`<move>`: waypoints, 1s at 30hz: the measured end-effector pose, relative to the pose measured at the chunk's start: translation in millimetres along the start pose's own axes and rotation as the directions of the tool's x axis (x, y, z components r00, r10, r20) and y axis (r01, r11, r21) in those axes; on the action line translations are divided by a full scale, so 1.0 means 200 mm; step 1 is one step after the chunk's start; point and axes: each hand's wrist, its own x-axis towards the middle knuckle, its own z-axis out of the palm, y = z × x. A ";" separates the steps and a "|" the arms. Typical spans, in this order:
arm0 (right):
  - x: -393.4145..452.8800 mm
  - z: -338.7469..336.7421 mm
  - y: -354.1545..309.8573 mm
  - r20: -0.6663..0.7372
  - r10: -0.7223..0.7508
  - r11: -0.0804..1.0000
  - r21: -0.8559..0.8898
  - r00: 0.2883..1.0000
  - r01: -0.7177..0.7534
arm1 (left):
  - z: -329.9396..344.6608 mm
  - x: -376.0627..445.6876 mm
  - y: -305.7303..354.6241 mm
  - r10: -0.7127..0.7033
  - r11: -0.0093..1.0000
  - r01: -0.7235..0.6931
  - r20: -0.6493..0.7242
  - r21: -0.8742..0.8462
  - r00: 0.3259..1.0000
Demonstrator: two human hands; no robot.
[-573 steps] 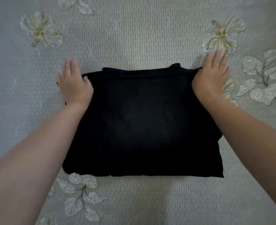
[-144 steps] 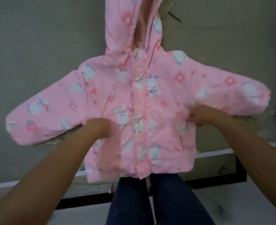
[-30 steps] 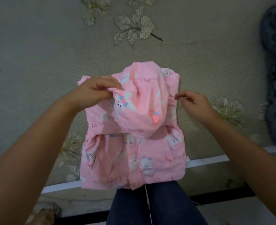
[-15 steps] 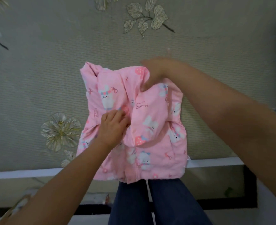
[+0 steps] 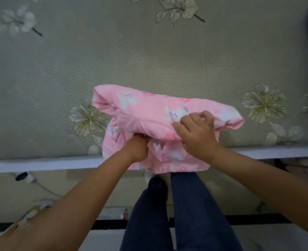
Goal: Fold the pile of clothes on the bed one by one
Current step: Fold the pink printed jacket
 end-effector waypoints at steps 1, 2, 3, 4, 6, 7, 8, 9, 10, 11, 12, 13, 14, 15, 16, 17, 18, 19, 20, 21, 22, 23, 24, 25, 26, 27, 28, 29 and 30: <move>-0.08 -0.01 -0.06 0.013 -0.028 1.000 0.005 1.000 0.028 | 0.02 -0.08 0.01 -0.021 0.999 0.020 0.045 0.037 0.999; -0.17 -0.02 -0.12 0.037 -0.054 0.999 0.003 0.998 0.054 | 0.04 -0.18 0.02 -0.035 0.997 0.029 0.076 0.075 0.997; -0.25 -0.01 -0.16 0.066 -0.069 0.998 0.002 0.995 0.069 | 0.06 -0.27 0.02 -0.039 0.995 0.030 0.084 0.100 0.996; -0.32 0.00 -0.20 0.093 -0.072 0.997 -0.003 0.993 0.073 | 0.07 -0.35 0.03 -0.034 0.995 0.028 0.065 0.094 0.997; -0.44 0.02 -0.28 0.165 -0.051 0.998 -0.017 0.985 0.055 | 0.07 -0.50 0.04 0.016 1.000 -0.016 -0.129 -0.003 0.992; -0.48 0.02 -0.31 0.218 -0.036 0.999 -0.029 0.975 0.043 | 0.06 -0.55 0.04 0.043 0.994 -0.072 -0.316 -0.082 0.948; -0.52 0.03 -0.35 0.287 -0.026 0.999 -0.038 0.958 0.038 | 0.05 -0.57 0.05 0.053 0.981 -0.138 -0.490 -0.139 0.870; -0.55 0.03 -0.38 0.363 -0.013 0.999 -0.041 0.932 0.030 | 0.03 -0.56 0.03 0.044 0.976 -0.170 -0.638 -0.137 0.769; -0.58 0.04 -0.40 0.423 0.004 0.999 -0.030 0.906 0.010 | 0.03 -0.52 0.01 -0.016 0.980 -0.132 -0.719 -0.149 0.695; -0.60 0.04 -0.41 0.466 0.031 0.999 -0.006 0.884 -0.032 | 0.04 -0.46 -0.01 -0.128 0.975 -0.045 -0.710 -0.219 0.692; -0.63 0.04 -0.42 0.478 0.080 0.995 0.013 0.875 -0.099 | 0.06 -0.41 -0.03 -0.276 0.940 0.075 -0.611 -0.334 0.742; -0.64 0.03 -0.42 0.466 0.152 0.983 0.021 0.871 -0.183 | 0.09 -0.36 -0.05 -0.394 0.883 0.188 -0.462 -0.430 0.795; -0.65 0.02 -0.42 0.435 0.235 0.962 0.020 0.869 -0.271 | 0.14 -0.31 -0.07 -0.454 0.837 0.251 -0.359 -0.486 0.816; -0.65 0.01 -0.42 0.394 0.310 0.940 0.012 0.865 -0.342 | 0.19 -0.27 -0.07 -0.474 0.815 0.268 -0.325 -0.513 0.818; -0.66 0.00 -0.43 0.347 0.364 0.921 0.002 0.864 -0.389 | 0.24 -0.25 -0.07 -0.481 0.811 0.264 -0.337 -0.522 0.809; -0.65 0.00 -0.43 0.314 0.395 0.912 -0.021 0.863 -0.410 | 0.27 -0.22 -0.07 -0.483 0.814 0.250 -0.373 -0.524 0.792; -0.65 0.00 -0.43 0.304 0.403 0.913 -0.063 0.863 -0.404 | 0.29 -0.21 -0.07 -0.497 0.809 0.242 -0.403 -0.535 0.769; -0.65 0.01 -0.42 0.319 0.409 0.912 -0.118 0.855 -0.393 | 0.31 -0.19 -0.07 -0.536 0.784 0.256 -0.408 -0.566 0.739; -0.64 0.02 -0.39 0.321 0.464 0.886 -0.166 0.826 -0.433 | 0.32 -0.17 -0.08 -0.592 0.736 0.283 -0.382 -0.615 0.709; -0.64 0.03 -0.36 0.314 0.595 0.802 -0.167 0.740 -0.574 | 0.32 -0.16 -0.10 -0.661 0.661 0.321 -0.323 -0.678 0.678; -0.64 0.04 -0.33 0.317 0.757 0.630 -0.123 0.571 -0.767 | 0.33 -0.15 -0.11 -0.723 0.567 0.358 -0.240 -0.742 0.648; -0.64 0.06 -0.28 0.346 0.873 0.392 -0.077 0.344 -0.917 | 0.35 -0.15 -0.13 -0.759 0.480 0.377 -0.159 -0.792 0.632; -0.65 0.07 -0.24 0.406 0.900 0.184 -0.030 0.157 -0.982 | 0.36 -0.15 -0.15 -0.765 0.421 0.375 -0.101 -0.826 0.636; -0.66 0.09 -0.21 0.476 0.875 0.086 0.019 0.085 -0.996 | 0.38 -0.14 -0.16 -0.751 0.393 0.349 -0.079 -0.851 0.655; -0.66 0.11 -0.19 0.536 0.840 0.058 0.066 0.084 -0.996 | 0.39 -0.13 -0.18 -0.730 0.389 0.307 -0.088 -0.868 0.678; -0.66 0.13 -0.18 0.561 0.819 0.084 0.084 0.117 -0.993 | 0.41 -0.12 -0.19 -0.711 0.401 0.268 -0.114 -0.876 0.694; -0.65 0.15 -0.17 0.560 0.816 0.124 0.070 0.142 -0.990 | 0.41 -0.11 -0.20 -0.700 0.425 0.243 -0.146 -0.872 0.699; -0.63 0.17 -0.15 0.548 0.821 0.167 0.040 0.161 -0.985 | 0.41 -0.10 -0.20 -0.698 0.450 0.230 -0.180 -0.863 0.693; -0.60 0.19 -0.13 0.537 0.824 0.202 0.014 0.178 -0.979 | 0.39 -0.09 -0.20 -0.701 0.472 0.218 -0.213 -0.854 0.681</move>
